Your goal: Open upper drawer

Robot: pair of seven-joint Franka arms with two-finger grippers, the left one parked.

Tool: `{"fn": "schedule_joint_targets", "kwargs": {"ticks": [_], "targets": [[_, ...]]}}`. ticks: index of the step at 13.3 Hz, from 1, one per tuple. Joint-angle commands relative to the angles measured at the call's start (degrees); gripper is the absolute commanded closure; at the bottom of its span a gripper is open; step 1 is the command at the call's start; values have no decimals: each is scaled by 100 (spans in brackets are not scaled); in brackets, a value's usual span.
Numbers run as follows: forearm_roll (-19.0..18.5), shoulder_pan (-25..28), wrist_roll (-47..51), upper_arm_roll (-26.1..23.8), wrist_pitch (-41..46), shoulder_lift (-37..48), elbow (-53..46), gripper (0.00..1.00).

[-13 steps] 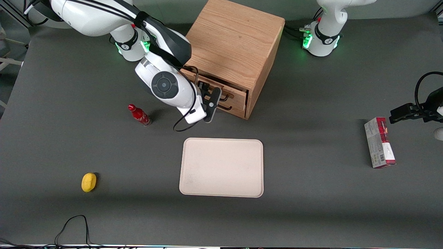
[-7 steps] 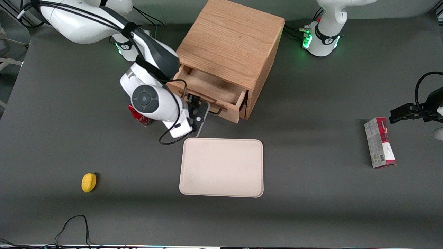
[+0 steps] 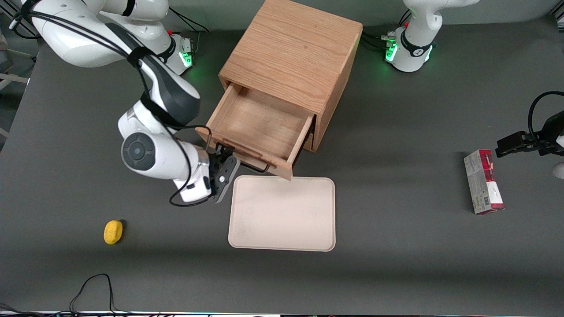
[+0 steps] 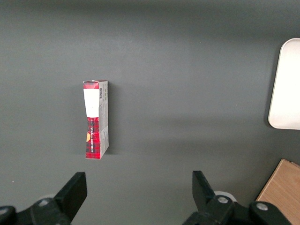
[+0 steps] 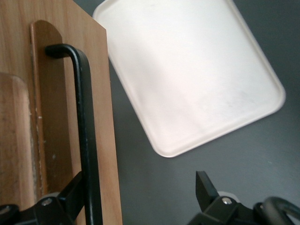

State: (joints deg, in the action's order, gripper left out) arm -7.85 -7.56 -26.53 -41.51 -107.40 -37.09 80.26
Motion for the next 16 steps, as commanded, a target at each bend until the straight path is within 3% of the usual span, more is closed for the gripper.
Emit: {"fn": "schedule_joint_targets", "kwargs": {"ticks": [1, 7, 10, 12, 13, 14, 16], "targets": [[-138, 61, -89, 55, 141, -166, -379, 0], [-428, 70, -115, 170, 132, -237, -739, 0], [-1331, 70, -132, 205, 184, -36, -1082, 0], [-1281, 62, 16, 257, 561, 482, -1091, 0], [-993, -86, 60, 266, 606, 588, -1065, 0], [-355, -288, 174, 319, 728, 842, -1013, 0], [465, -343, 892, 1062, 1289, 1552, -593, 0]]}}
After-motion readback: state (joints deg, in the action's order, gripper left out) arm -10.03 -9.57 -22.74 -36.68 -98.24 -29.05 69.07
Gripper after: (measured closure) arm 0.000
